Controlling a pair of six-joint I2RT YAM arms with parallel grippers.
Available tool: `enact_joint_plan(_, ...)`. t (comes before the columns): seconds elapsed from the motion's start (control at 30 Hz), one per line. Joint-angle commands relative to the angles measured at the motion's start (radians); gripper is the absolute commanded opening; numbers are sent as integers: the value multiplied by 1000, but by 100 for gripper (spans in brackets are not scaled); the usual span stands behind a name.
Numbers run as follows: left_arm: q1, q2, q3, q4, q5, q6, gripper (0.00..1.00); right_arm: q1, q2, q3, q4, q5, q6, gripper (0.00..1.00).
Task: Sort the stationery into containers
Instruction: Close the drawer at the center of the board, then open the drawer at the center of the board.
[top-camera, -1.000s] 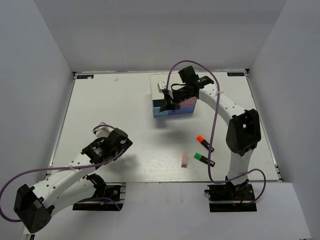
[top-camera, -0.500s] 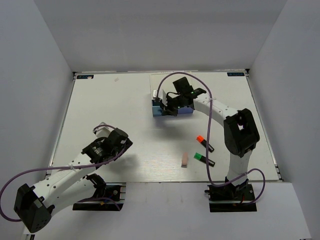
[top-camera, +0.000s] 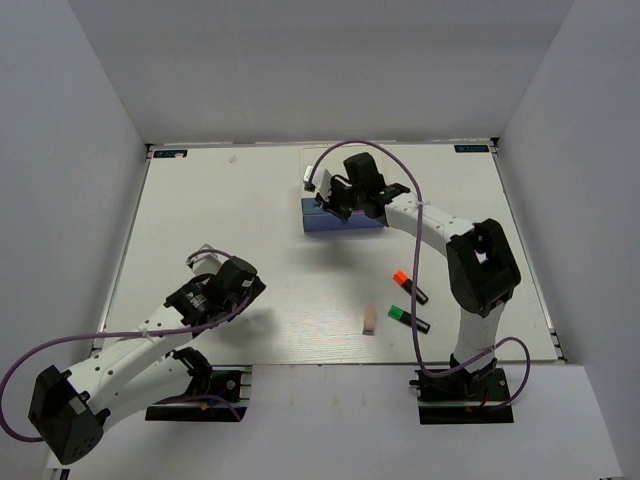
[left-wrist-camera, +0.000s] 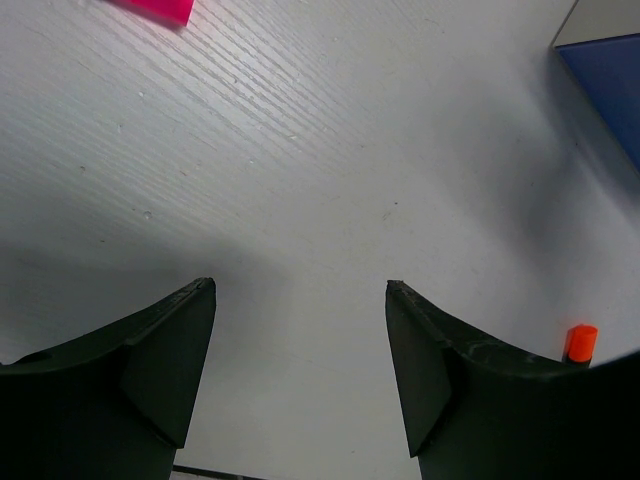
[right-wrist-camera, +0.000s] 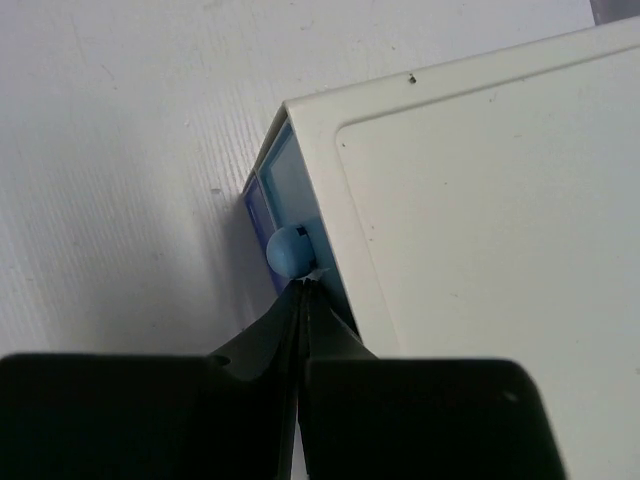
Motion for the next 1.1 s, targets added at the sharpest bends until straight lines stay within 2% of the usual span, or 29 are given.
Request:
enact_joint_plan(0.0, 1, -2, 12, 7, -4, -10, 79, 8, -65, -16, 95, 49, 22, 0)
enact_joint_plan(0.07, 1, -2, 12, 7, -4, -10, 79, 5, -80, -32, 93, 35, 22, 0)
enact_joint_plan(0.17, 1, -2, 12, 7, -4, -10, 79, 5, -143, -97, 96, -87, 9, 8)
enact_joint_plan(0.23, 1, -2, 12, 7, -4, -10, 79, 5, -246, -196, 137, -133, -11, 24)
enact_joint_plan(0.27, 1, -2, 12, 7, -4, -10, 79, 8, -288, -355, 294, -152, -14, 37)
enact_joint_plan(0.3, 1, -2, 12, 7, -4, -10, 79, 0, -360, -412, 347, -160, -19, 83)
enact_joint_plan(0.33, 1, -2, 12, 7, -4, -10, 79, 2, -429, -471, 410, -131, 4, 90)
enact_joint_plan(0.37, 1, -2, 12, 16, -4, -10, 79, 3, -459, -527, 649, -94, 36, 90)
enact_joint_plan(0.4, 1, -2, 12, 16, -4, -10, 79, 6, -503, -698, 729, -56, 177, 90)
enact_joint_plan(0.43, 1, -2, 12, 16, -4, -10, 79, 3, -534, -736, 815, 24, 220, 90)
enact_joint_plan(0.47, 1, -2, 12, 16, -4, -10, 79, 0, -539, -765, 819, 75, 295, 88)
enact_joint_plan(0.5, 1, -2, 12, 16, -4, -10, 79, -9, -537, -743, 756, 83, 330, 79)
enact_joint_plan(0.53, 1, 7, 12, 25, -4, -10, 79, -10, -525, -706, 671, 131, 442, 56)
enact_joint_plan(0.6, 1, 7, 12, 25, -4, 0, 80, -26, -500, -659, 543, 222, 516, 37)
enact_joint_plan(0.63, 1, 7, 12, 25, -4, 0, 80, -30, -482, -631, 518, 239, 617, 30)
enact_joint_plan(0.67, 1, 16, 12, 34, -4, 0, 80, -33, -474, -620, 501, 256, 648, 23)
enact_joint_plan(0.73, 1, 16, 12, 34, 7, 0, 80, -52, -450, -594, 472, 308, 794, 23)
enact_joint_plan(0.83, 1, 16, 12, 34, 7, 9, 80, -63, -425, -568, 467, 347, 925, 30)
enact_joint_plan(0.87, 1, 16, 12, 25, 7, 9, 80, -66, -413, -560, 469, 347, 947, 38)
enact_joint_plan(0.97, 1, 4, 3, 25, 7, 9, 80, -70, -385, -513, 461, 342, 998, 47)
enact_joint_plan(1.07, 1, -17, -6, 25, 7, 9, 80, -70, -345, -478, 449, 403, 1038, 48)
